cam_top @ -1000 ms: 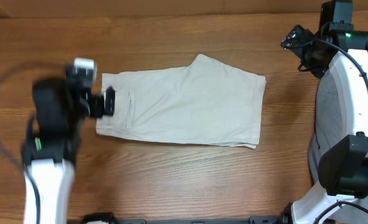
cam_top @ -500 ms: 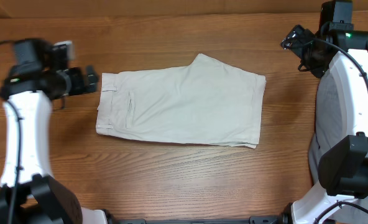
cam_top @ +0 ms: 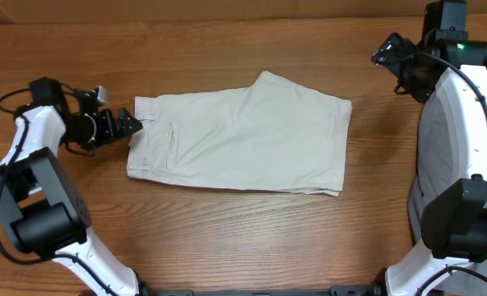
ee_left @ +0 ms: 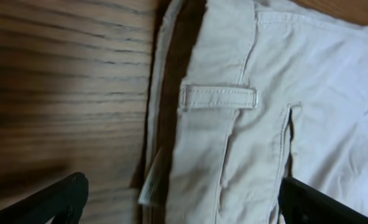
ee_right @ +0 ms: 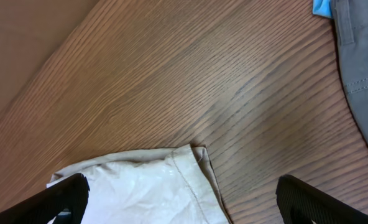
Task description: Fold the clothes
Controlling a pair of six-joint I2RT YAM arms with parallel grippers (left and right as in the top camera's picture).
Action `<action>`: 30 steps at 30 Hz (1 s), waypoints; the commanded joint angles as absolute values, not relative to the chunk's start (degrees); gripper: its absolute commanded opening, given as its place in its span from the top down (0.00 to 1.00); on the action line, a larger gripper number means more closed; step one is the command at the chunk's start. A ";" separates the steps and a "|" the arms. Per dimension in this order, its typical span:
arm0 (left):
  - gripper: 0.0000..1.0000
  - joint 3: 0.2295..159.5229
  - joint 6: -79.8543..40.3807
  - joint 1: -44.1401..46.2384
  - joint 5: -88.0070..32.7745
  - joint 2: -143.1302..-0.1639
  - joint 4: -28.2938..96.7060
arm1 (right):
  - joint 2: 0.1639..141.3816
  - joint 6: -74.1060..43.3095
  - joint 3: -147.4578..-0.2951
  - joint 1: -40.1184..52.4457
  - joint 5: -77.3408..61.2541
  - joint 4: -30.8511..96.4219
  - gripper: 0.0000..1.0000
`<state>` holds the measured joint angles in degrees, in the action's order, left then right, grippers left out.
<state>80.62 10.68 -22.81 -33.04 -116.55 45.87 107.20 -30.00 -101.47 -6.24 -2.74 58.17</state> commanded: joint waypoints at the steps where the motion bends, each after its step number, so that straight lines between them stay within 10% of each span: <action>1: 0.00 81.62 12.25 -21.61 -34.83 -119.83 44.34 | 105.86 -30.24 -102.32 -6.09 -2.61 58.00 0.00; 13: 0.01 81.58 13.96 -18.37 -37.98 -126.04 45.87 | 105.86 -30.22 -102.32 -6.07 -2.61 58.00 0.00; 15: 0.11 81.58 13.98 -17.12 -37.89 -126.32 45.84 | 105.86 -30.24 -102.32 -6.09 -2.61 58.00 0.00; 22: 0.95 81.60 10.17 -14.57 -32.97 -126.32 43.48 | 105.86 -30.22 -102.32 -6.09 -2.61 57.98 0.00; 30: 0.96 89.01 2.02 -19.31 -19.92 -126.28 49.08 | 105.86 -30.24 -102.32 -6.09 -2.61 58.00 0.00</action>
